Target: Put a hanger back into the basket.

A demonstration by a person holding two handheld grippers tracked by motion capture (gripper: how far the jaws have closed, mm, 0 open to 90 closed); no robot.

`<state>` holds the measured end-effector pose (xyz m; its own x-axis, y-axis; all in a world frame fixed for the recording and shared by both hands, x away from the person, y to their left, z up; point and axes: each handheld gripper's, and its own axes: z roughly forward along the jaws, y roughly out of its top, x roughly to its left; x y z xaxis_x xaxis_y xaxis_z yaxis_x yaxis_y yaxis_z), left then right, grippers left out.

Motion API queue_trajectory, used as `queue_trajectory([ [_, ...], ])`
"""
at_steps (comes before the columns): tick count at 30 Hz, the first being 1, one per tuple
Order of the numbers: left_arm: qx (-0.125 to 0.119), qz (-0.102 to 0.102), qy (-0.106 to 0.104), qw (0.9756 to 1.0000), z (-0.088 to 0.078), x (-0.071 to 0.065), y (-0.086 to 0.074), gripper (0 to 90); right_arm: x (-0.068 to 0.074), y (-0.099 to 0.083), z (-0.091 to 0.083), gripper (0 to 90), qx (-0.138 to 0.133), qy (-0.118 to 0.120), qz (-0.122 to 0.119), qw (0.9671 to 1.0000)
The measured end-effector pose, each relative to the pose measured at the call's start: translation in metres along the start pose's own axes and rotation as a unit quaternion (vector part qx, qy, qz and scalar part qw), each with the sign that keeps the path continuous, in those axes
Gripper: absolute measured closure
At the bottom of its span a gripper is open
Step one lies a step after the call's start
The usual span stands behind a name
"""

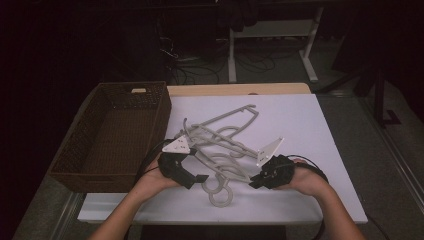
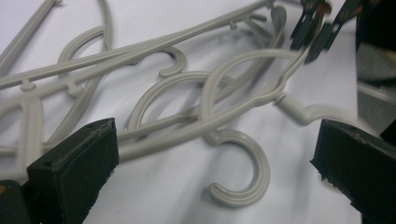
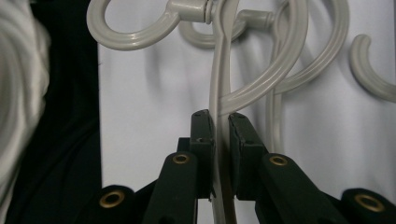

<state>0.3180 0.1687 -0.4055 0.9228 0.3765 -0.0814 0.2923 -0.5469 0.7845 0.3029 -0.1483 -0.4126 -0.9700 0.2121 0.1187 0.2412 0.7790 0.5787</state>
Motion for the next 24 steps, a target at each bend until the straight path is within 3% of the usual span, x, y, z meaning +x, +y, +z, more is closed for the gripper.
queue_trajectory([
  [1, 0.017, 0.019, 0.002, 0.9997, 0.003, 0.0, 0.004, 0.0, -0.001, 0.0, -0.002, 80.8, 0.002, 0.005, -0.005, 1.0],
  [4, 0.031, 0.033, -0.003, 0.999, 0.007, 0.0, 0.006, 1.0, -0.002, 0.002, -0.004, 80.8, 0.003, 0.012, -0.01, 0.9999],
  [5, 0.037, 0.038, -0.005, 0.9986, 0.009, 0.001, 0.006, 6.2, -0.003, 0.004, -0.006, 80.8, 0.003, 0.016, -0.015, 0.9997],
  [7, 0.047, 0.046, -0.003, 0.9978, 0.014, 0.003, 0.005, 8.0, -0.004, 0.005, -0.007, 80.7, 0.002, 0.018, -0.02, 0.9996],
  [10, 0.068, 0.074, 0.019, 0.9948, 0.02, 0.004, 0.002, 15.4, -0.005, 0.006, -0.008, 80.7, 0.004, 0.021, -0.024, 0.9995],
  [13, 0.084, 0.095, 0.014, 0.9918, 0.026, 0.003, 0.001, 21.0, -0.005, 0.008, -0.008, 80.7, 0.005, 0.026, -0.028, 0.9993],
  [18, 0.092, 0.128, 0.014, 0.9873, 0.029, 0.0, 0.0, 39.6, -0.007, 0.009, -0.005, 80.7, 0.006, 0.036, -0.032, 0.9988],
  [21, 0.088, 0.138, 0.016, 0.9864, 0.029, 0.0, -0.001, 51.1, -0.009, 0.009, -0.004, 80.7, 0.006, 0.041, -0.035, 0.9985],
  [24, 0.093, 0.159, 0.013, 0.9828, 0.031, -0.001, -0.002, 55.6, -0.011, 0.009, -0.003, 80.6, 0.006, 0.044, -0.036, 0.9984],
])
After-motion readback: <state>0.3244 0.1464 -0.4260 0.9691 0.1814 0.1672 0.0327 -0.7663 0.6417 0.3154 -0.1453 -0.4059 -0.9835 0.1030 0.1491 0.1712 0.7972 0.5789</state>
